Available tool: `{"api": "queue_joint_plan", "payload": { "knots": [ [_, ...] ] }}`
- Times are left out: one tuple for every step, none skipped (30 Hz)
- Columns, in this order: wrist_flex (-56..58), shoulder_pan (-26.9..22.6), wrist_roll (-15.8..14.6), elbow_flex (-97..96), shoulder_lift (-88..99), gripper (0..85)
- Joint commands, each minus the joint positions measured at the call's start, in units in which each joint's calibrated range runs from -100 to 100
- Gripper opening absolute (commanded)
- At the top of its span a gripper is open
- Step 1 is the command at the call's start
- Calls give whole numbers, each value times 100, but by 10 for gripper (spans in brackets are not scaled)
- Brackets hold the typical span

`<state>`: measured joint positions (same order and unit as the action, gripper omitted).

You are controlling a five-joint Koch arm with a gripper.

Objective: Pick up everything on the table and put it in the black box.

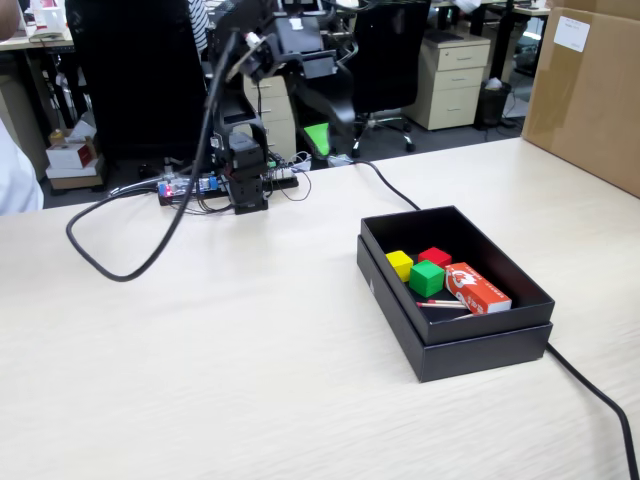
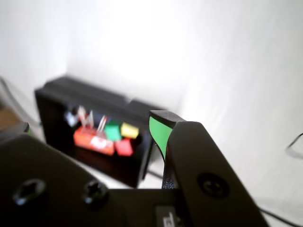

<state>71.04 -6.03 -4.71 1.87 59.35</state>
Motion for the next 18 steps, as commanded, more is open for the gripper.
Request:
{"api": "queue_joint_plan", "payload": {
  "knots": [
    [-871, 361, 293, -921, 1483, 495],
    [-1096, 474, 352, -1420, 1839, 493],
    [-1320, 557, 410, -1892, 2160, 492],
    [-1527, 625, 459, -2372, 2493, 492],
    [-1718, 684, 518, -2862, 2837, 493],
    [-1838, 723, 562, -3270, 3147, 495],
    [-1916, 728, 576, -3623, 3411, 496],
    [-1977, 733, 581, -3959, 3663, 497],
    [-2054, 737, 581, -4285, 3881, 499],
    [-2149, 757, 581, -4566, 3973, 504],
    [-2288, 767, 571, -4983, 4065, 515],
    [-2331, 767, 562, -5155, 4065, 517],
    [-2400, 767, 557, -5310, 4065, 521],
    [-2521, 767, 547, -5482, 4065, 521],
    [-2694, 772, 547, -5699, 4065, 521],
    [-2901, 772, 552, -5917, 4065, 521],
    [-3152, 772, 562, -6162, 4065, 521],
    [-3661, 772, 586, -6651, 4065, 521]
  ]
}}
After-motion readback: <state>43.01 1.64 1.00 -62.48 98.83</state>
